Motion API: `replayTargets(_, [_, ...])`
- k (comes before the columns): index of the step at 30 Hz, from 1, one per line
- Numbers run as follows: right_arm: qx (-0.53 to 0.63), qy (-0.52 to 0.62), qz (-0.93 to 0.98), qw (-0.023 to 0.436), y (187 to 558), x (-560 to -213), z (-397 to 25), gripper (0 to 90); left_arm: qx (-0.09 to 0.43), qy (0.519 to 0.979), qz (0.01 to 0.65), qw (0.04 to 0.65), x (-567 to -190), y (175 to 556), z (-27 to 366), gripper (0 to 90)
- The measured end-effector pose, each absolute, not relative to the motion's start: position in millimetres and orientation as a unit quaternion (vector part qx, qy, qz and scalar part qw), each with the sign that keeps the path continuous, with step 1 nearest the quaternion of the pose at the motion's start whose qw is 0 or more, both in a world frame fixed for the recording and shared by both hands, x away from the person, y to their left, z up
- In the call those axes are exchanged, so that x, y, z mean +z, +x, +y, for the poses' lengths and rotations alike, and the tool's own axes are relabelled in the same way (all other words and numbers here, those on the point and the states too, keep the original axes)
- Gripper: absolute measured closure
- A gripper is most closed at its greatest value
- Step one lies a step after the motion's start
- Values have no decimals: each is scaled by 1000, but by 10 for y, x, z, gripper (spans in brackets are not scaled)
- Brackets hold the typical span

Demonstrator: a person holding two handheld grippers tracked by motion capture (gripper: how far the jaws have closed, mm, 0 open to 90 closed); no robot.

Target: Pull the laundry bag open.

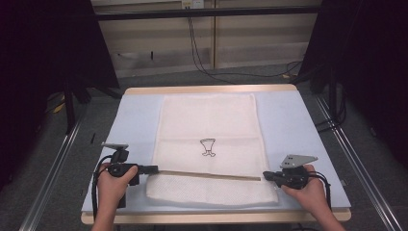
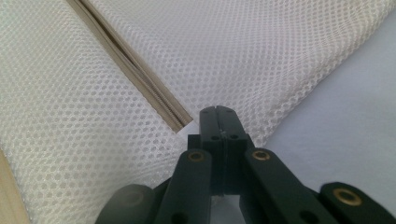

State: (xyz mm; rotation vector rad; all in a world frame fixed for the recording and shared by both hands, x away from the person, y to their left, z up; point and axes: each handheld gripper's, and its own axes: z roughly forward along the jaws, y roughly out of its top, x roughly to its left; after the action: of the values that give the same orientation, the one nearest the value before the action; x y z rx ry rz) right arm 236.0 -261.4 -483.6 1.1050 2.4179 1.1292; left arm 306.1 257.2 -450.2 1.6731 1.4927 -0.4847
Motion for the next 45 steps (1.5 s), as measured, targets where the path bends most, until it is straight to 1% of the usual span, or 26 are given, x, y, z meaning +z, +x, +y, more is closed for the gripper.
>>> replayTargets(5, [388, 379, 830, 126, 2361, -4836, -2615, 900, -185, 659, 599, 415, -4499, 3062, 2640, 873])
replayTargets(11, [389, 379, 830, 125, 2359, -4837, -2616, 900, -193, 658, 597, 416, -4526, 3066, 2659, 873])
replayTargets(16, [389, 379, 830, 124, 2361, -4837, -2616, 900, -179, 656, 603, 416, -4509, 3057, 2736, 873])
replayTargets(21, [389, 379, 830, 124, 2361, -4837, -2616, 900, -190, 652, 606, 414, -4551, 3076, 2780, 873])
replayTargets(24, [388, 379, 830, 126, 2359, -4836, -2614, 900, -179, 657, 607, 409, -4540, 3071, 2816, 873])
replayTargets(28, [389, 379, 830, 124, 2362, -4837, -2617, 900, -185, 646, 608, 423, -4538, 3061, 2899, 873])
replayTargets(35, [391, 379, 830, 120, 2366, -4837, -2618, 900, -195, 649, 611, 410, -4593, 3075, 2971, 872])
replayTargets(37, [391, 378, 831, 120, 2367, -4837, -2620, 900, -194, 660, 604, 402, -4601, 3081, 2967, 869])
replayTargets(38, [391, 379, 830, 120, 2368, -4836, -2621, 900, -176, 658, 610, 404, -4580, 3078, 2962, 860])
replayTargets(40, [393, 379, 829, 120, 2371, -4821, -2634, 900, -142, 654, 613, 420, -4511, 3061, 3000, 744])
replayTargets(41, [398, 380, 826, 124, 2380, -4797, -2657, 873, -133, 654, 612, 425, -4493, 3055, 3016, 714])
replayTargets(42, [404, 387, 819, 130, 2381, -4775, -2670, 761, -118, 650, 614, 432, -4473, 3051, 3032, 680])
replayTargets(43, [412, 404, 804, 142, 2394, -4742, -2692, 661, -92, 649, 617, 436, -4459, 3051, 3041, 628])
replayTargets(44, [421, 420, 789, 152, 2411, -4706, -2724, 601, -56, 651, 617, 438, -4458, 3054, 3034, 580])
replayTargets(45, [427, 428, 778, 172, 2429, -4682, -2759, 556, -16, 662, 611, 435, -4466, 3062, 3031, 535])
